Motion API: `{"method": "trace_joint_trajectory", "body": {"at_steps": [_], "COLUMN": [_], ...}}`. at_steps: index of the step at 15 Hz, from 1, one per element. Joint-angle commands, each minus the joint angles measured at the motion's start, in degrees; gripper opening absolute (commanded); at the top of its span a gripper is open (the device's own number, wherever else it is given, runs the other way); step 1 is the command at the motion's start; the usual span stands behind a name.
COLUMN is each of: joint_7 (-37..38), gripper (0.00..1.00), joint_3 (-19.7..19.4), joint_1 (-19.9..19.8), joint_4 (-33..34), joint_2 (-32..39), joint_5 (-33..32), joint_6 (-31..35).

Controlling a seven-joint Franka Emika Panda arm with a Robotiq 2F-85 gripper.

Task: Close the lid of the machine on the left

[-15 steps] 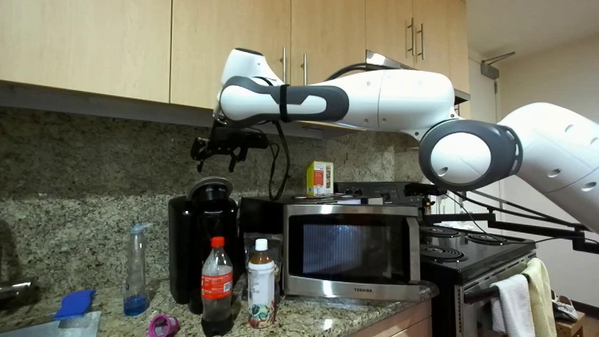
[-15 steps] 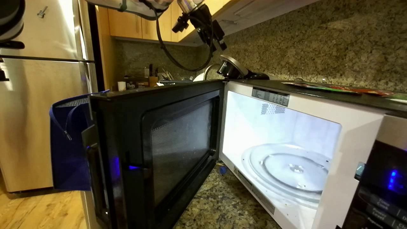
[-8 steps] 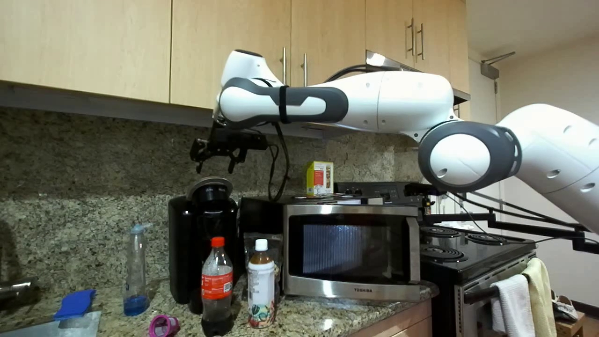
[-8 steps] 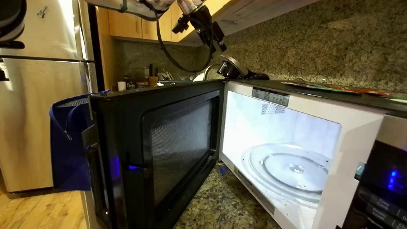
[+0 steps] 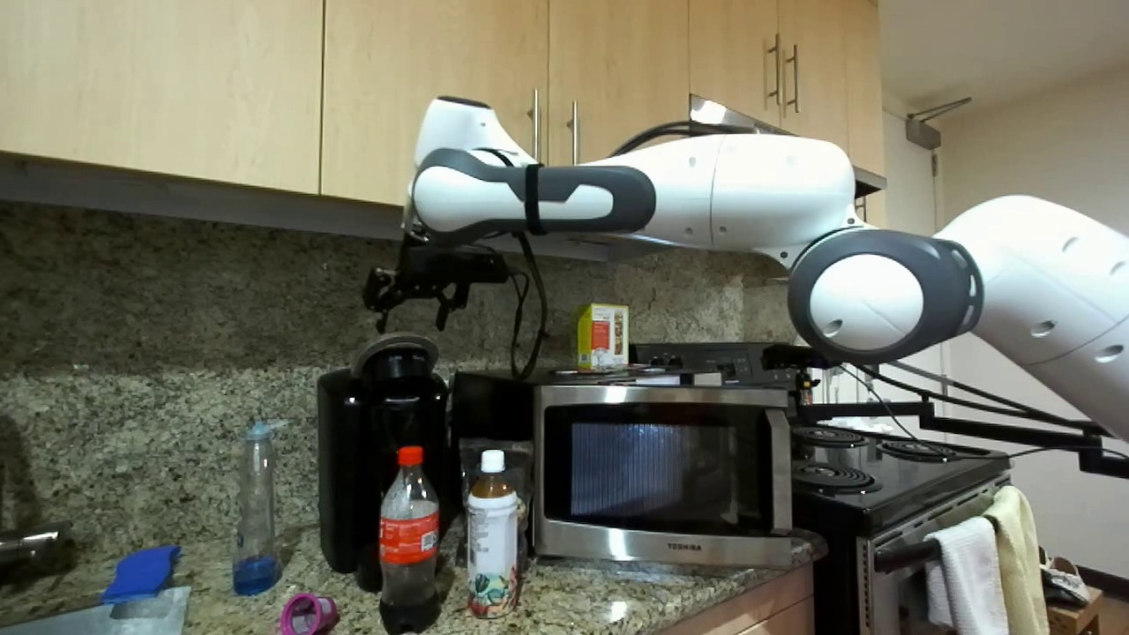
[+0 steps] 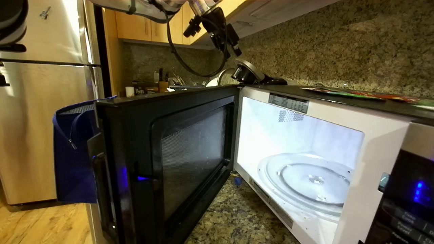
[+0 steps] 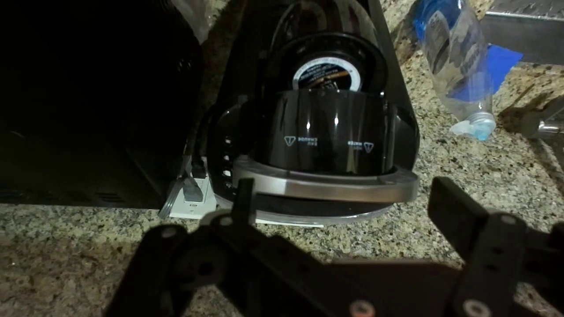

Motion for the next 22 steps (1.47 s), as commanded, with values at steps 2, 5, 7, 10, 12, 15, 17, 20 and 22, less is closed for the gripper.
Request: {"method": "trace_joint_trajectory", "body": {"at_steps": [2, 5, 7, 10, 12, 15, 17, 20, 22], "joint_7": [-2.1, -1.9, -2.2, -2.2, -10.6, -20.2, -23.5, -21.2, -23.5], "gripper": [1.00, 1.00, 1.00, 1.00, 1.00, 1.00, 1.00, 1.00, 1.00], "joint_3": [-2.2, -2.1, -2.1, -2.1, -2.6, -1.3, -0.9, -1.4, -1.3], "joint_1": [1.5, 1.1, 1.1, 1.1, 1.0, 0.2, 3.0, 2.7, 2.9], "joint_4": [-0.8, 0.0, 0.0, 0.0, 0.5, 1.2, -1.9, -0.3, -0.2], "joint_2": [-1.3, -0.3, -0.2, -0.1, 0.3, 0.3, -1.4, 0.1, 0.2], "joint_5": [-2.7, -1.9, -1.9, -1.9, -4.8, -3.6, -4.7, -3.4, -3.7], "joint_6": [-7.2, -8.6, -9.1, -9.1, -7.0, -8.5, -8.2, -7.8, -6.8]}}
